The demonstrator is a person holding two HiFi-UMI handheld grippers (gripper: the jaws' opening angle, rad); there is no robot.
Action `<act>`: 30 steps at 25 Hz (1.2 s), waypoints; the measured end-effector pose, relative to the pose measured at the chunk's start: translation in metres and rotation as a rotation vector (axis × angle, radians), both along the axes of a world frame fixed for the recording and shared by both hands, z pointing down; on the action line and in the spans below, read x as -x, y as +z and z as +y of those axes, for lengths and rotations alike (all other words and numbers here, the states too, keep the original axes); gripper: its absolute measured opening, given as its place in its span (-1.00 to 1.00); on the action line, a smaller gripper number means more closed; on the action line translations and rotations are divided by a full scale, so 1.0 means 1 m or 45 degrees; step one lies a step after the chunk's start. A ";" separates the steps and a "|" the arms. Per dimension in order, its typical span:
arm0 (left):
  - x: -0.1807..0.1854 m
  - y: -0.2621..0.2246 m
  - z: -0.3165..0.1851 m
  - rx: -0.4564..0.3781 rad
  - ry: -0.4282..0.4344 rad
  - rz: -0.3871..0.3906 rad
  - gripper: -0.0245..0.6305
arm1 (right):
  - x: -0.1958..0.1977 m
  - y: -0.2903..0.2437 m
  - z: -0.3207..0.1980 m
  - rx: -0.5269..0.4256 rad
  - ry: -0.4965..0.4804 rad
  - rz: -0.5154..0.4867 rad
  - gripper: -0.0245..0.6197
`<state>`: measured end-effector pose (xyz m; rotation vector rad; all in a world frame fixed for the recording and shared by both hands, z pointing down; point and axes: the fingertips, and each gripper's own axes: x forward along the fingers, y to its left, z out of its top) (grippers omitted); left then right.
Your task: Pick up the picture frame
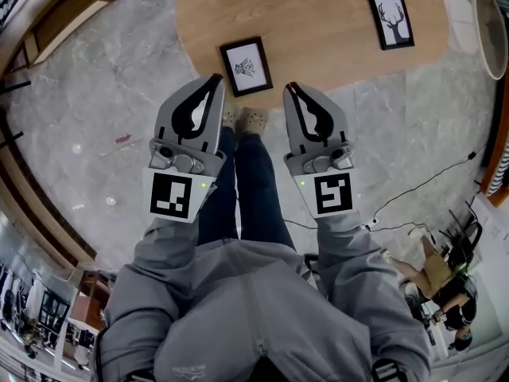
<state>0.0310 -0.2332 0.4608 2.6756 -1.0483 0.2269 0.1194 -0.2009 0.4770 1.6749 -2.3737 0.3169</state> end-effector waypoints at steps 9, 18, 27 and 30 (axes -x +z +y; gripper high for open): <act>0.010 0.058 0.002 0.021 0.000 0.013 -0.87 | 0.006 0.058 -0.003 0.004 -0.014 0.003 -0.82; 0.012 0.125 0.011 0.096 -0.003 -0.002 -0.87 | 0.005 0.124 0.000 0.053 -0.016 0.007 -0.82; 0.010 0.190 0.017 0.192 -0.002 -0.050 -0.87 | 0.001 0.188 0.003 0.134 -0.045 0.064 -0.82; 0.011 0.211 0.022 0.240 -0.008 -0.063 -0.87 | 0.001 0.202 0.005 0.158 -0.069 0.086 -0.82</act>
